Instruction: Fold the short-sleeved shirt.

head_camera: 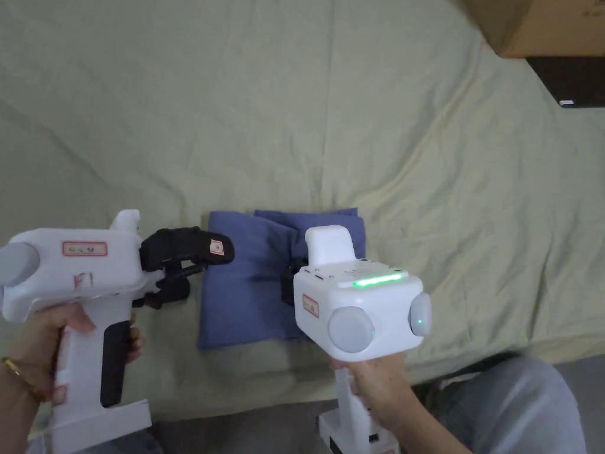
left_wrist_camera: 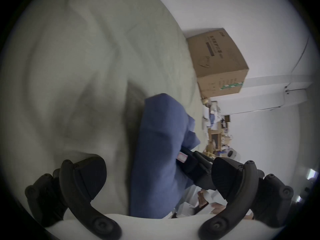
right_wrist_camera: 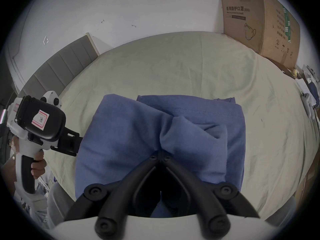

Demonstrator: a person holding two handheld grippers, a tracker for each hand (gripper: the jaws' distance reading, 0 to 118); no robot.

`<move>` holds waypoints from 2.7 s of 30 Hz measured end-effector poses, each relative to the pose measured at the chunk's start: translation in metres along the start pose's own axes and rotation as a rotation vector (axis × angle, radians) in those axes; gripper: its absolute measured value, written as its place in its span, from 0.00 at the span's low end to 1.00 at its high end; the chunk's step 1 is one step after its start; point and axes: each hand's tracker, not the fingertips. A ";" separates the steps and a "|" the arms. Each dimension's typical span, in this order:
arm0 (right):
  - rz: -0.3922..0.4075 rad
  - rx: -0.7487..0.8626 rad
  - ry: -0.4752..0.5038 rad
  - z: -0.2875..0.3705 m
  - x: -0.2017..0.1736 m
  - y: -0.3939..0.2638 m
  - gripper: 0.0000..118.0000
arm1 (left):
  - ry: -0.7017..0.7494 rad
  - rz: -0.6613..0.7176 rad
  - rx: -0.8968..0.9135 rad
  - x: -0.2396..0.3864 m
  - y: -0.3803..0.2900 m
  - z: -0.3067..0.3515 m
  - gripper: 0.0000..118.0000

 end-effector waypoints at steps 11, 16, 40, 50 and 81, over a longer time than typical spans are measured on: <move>-0.079 -0.016 0.069 0.003 0.014 0.010 0.00 | -0.157 0.017 -0.150 0.005 0.004 -0.037 0.99; -0.111 0.082 0.070 0.040 0.032 0.026 0.00 | 0.096 -0.067 -0.126 0.021 0.007 -0.044 0.32; -0.033 0.359 0.055 0.149 0.071 0.072 0.00 | 0.817 -0.050 0.078 0.029 0.047 0.181 0.18; -0.012 0.260 0.032 0.103 0.031 0.076 0.00 | 1.390 0.056 0.197 -0.050 0.096 0.327 0.38; 0.130 0.645 -0.166 0.244 0.067 0.139 0.00 | 0.784 -0.741 1.214 0.285 -0.024 0.151 0.00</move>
